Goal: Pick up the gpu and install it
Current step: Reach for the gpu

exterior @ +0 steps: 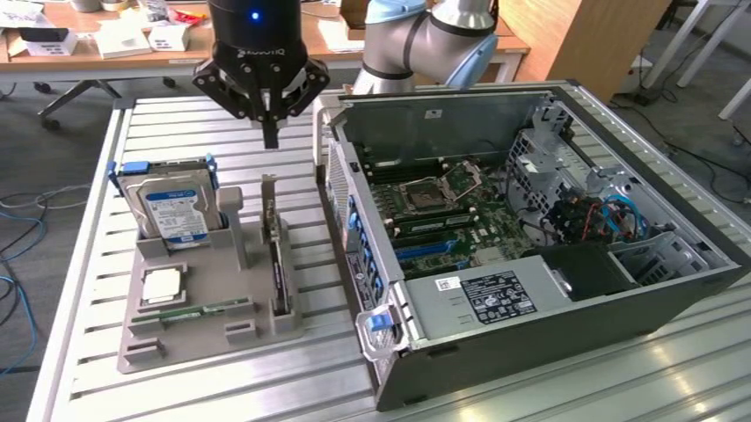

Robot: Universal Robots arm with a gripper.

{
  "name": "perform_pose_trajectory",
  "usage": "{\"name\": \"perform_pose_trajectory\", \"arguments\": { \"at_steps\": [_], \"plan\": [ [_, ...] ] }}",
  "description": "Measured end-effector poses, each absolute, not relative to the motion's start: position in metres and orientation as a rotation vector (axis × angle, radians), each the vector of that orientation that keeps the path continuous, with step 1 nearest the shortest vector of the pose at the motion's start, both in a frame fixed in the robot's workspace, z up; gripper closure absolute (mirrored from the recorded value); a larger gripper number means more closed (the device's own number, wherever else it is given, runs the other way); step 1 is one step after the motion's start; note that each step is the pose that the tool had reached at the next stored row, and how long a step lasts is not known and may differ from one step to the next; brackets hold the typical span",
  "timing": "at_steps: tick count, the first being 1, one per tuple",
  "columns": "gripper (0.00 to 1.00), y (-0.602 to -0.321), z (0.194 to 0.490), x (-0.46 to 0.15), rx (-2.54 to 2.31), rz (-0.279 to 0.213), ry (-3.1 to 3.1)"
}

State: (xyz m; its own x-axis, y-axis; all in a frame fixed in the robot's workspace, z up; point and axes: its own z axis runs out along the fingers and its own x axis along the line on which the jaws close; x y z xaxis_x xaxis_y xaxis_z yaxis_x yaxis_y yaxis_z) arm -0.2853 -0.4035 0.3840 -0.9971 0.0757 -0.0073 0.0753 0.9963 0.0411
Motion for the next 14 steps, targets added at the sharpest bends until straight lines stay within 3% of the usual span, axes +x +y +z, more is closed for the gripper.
{"name": "perform_pose_trajectory", "arguments": {
  "at_steps": [14],
  "plan": [
    [0.89,-0.433,0.384,-0.292,0.118,0.064,3.130]
  ]
}}
